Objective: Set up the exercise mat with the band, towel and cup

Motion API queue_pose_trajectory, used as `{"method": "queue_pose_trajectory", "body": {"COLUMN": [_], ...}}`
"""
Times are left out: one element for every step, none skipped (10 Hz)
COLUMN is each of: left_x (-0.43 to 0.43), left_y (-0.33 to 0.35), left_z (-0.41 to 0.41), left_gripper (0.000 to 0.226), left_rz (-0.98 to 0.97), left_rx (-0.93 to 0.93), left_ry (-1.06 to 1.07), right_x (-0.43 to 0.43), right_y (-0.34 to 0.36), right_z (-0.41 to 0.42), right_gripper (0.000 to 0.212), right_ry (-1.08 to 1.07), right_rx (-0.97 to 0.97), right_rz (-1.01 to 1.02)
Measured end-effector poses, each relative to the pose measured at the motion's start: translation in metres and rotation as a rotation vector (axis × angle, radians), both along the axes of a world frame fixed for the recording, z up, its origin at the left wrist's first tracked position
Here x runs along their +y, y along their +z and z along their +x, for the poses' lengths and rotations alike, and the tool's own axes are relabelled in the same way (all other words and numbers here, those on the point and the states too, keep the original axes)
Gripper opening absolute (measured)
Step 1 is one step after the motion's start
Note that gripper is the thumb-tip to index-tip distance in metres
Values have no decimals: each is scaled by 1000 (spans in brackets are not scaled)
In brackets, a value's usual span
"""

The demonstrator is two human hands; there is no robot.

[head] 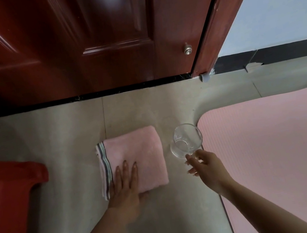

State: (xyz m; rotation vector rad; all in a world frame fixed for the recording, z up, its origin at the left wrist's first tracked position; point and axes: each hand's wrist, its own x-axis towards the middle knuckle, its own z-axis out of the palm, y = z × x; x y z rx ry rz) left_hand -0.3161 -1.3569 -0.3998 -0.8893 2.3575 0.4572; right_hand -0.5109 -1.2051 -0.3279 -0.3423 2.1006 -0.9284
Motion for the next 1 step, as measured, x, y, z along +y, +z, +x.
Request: {"method": "queue_pose_trajectory", "body": {"left_x": [4], "left_y": [4], "left_z": [4], "left_gripper": [106], "left_rz": [53], "left_rx": [-3], "left_ry": [13], "right_x": [3], "right_y": [25], "right_z": [-23], "right_gripper": [37], "right_ry": [170], "right_rx": [119], "right_rz": [153]}}
